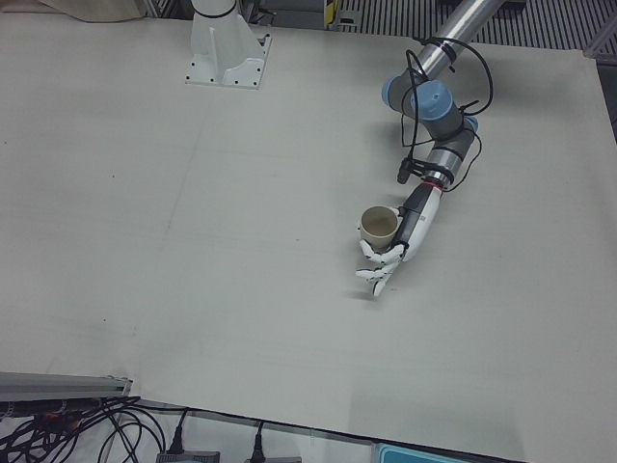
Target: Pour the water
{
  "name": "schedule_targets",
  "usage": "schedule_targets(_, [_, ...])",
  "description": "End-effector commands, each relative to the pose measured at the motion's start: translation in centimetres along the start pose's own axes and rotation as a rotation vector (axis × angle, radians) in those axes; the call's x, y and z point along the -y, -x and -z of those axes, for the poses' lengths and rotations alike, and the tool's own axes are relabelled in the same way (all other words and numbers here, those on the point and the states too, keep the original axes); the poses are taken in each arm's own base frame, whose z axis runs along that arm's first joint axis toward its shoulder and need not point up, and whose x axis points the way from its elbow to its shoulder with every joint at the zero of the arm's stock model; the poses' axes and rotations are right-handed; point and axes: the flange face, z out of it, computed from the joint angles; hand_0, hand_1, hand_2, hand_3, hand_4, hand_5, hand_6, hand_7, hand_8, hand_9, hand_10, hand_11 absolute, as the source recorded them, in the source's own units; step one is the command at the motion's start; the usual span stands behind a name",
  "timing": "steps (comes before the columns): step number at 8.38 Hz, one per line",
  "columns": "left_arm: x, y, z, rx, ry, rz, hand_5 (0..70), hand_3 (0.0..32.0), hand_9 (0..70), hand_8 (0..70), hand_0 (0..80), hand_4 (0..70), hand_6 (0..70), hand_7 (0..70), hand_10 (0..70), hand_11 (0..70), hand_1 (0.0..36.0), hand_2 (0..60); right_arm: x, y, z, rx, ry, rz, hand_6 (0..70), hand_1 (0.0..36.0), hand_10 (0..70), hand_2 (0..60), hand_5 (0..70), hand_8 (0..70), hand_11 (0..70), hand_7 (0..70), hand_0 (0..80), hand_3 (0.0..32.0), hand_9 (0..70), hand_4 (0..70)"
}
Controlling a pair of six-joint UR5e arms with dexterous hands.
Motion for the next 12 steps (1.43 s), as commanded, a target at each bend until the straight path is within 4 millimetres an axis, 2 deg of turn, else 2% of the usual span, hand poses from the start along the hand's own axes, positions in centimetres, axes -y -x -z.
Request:
schedule_targets(1, [-7.6,-1.3,-1.8,-0.019,0.085,0.049,70.0,0.0,6.5,7.1,80.0,70.0,19.2,31.5,9.5,17.0,36.0,60.0,5.7,-5.7,1.1,-0.152,-0.06,0.058,8.8,16.3,3.1,19.2,70.0,5.3,5.8,18.2,48.8,0.0,7.3,11.0])
schedule_targets(2, [-9.9,-1.3,-2.2,-0.017,0.094,0.063,70.0,0.0,6.4,6.8,80.0,70.0,19.2,32.0,9.2,16.4,36.0,60.0,14.5,-11.1,3.2,-0.245,-0.092,0.085,7.9,14.9,3.1,18.1,59.1,4.7,5.8,15.1,47.6,0.0,5.7,10.3])
schedule_targets(3, [-10.8,-1.2,-2.8,-0.017,0.089,0.07,70.0,0.0,6.0,6.6,80.0,70.0,19.2,32.0,8.7,15.7,36.0,60.0,22.2,-13.4,6.9,-0.246,-0.077,0.082,6.7,13.4,3.1,15.4,48.3,4.3,5.8,11.8,46.8,0.0,4.5,8.8])
schedule_targets(4, [-11.3,-1.1,-3.2,-0.017,0.086,0.069,70.0,0.0,5.8,6.5,80.0,70.0,18.9,31.7,8.4,15.4,36.0,60.0,26.8,-14.4,9.8,-0.249,-0.084,0.076,6.9,10.8,12.4,11.8,35.9,5.6,19.1,9.0,46.1,0.0,4.5,11.5])
schedule_targets(5, [-11.8,-0.9,-3.6,-0.017,0.083,0.069,70.0,0.0,5.8,6.5,80.0,70.0,18.4,31.3,8.4,15.4,36.0,60.0,28.8,-15.1,10.6,-0.261,-0.102,0.085,9.8,10.7,15.8,11.0,56.7,6.4,24.0,14.5,47.0,0.0,6.5,16.4])
schedule_targets(6, [-12.6,-0.8,-4.0,-0.017,0.087,0.071,70.0,0.0,5.7,6.4,80.0,70.0,18.1,31.0,8.4,15.4,36.0,60.0,28.5,-15.8,9.0,-0.266,-0.079,0.093,9.7,11.2,15.7,11.2,57.6,6.3,23.9,14.6,47.1,0.0,6.7,15.4])
schedule_targets(7, [-13.6,-1.1,-3.8,-0.019,0.093,0.075,70.0,0.0,5.7,6.3,80.0,70.0,17.5,30.5,8.4,15.5,36.0,60.0,27.2,-17.3,6.0,-0.286,-0.039,0.106,8.4,11.5,15.3,10.2,50.6,5.7,23.3,12.6,47.2,0.0,6.0,11.2])
schedule_targets(9, [-14.0,-1.2,-3.8,-0.024,0.093,0.076,70.0,0.0,5.5,6.2,80.0,70.0,17.0,29.9,8.3,15.3,36.0,60.0,23.9,-22.5,0.4,-0.367,0.02,0.114,8.8,12.7,13.5,10.2,60.3,5.7,20.9,15.2,47.7,0.0,6.7,8.3])
schedule_targets(10, [-13.9,-1.3,-3.7,-0.025,0.089,0.083,70.0,0.0,5.6,6.3,80.0,70.0,17.0,29.9,8.5,15.6,36.0,60.0,22.5,-25.0,-0.8,-0.402,0.013,0.133,8.7,12.6,12.5,9.8,62.3,5.5,19.4,16.0,47.7,0.0,6.6,7.1])
schedule_targets(11, [-13.5,-1.5,-3.5,-0.027,0.082,0.086,70.0,0.0,5.6,6.3,80.0,70.0,16.8,29.7,8.4,15.5,36.0,60.0,21.6,-26.2,-1.2,-0.407,0.031,0.152,6.5,12.5,10.9,8.5,51.3,4.3,17.1,12.8,47.3,0.0,5.1,2.8])
schedule_targets(12, [-12.9,-1.6,-3.3,-0.03,0.072,0.083,70.0,0.0,5.5,6.2,80.0,70.0,16.6,29.4,8.5,15.6,36.0,60.0,21.0,-26.7,-1.4,-0.411,0.039,0.164,4.6,12.9,10.3,7.4,46.5,3.7,16.5,11.3,47.3,0.0,4.6,0.0])
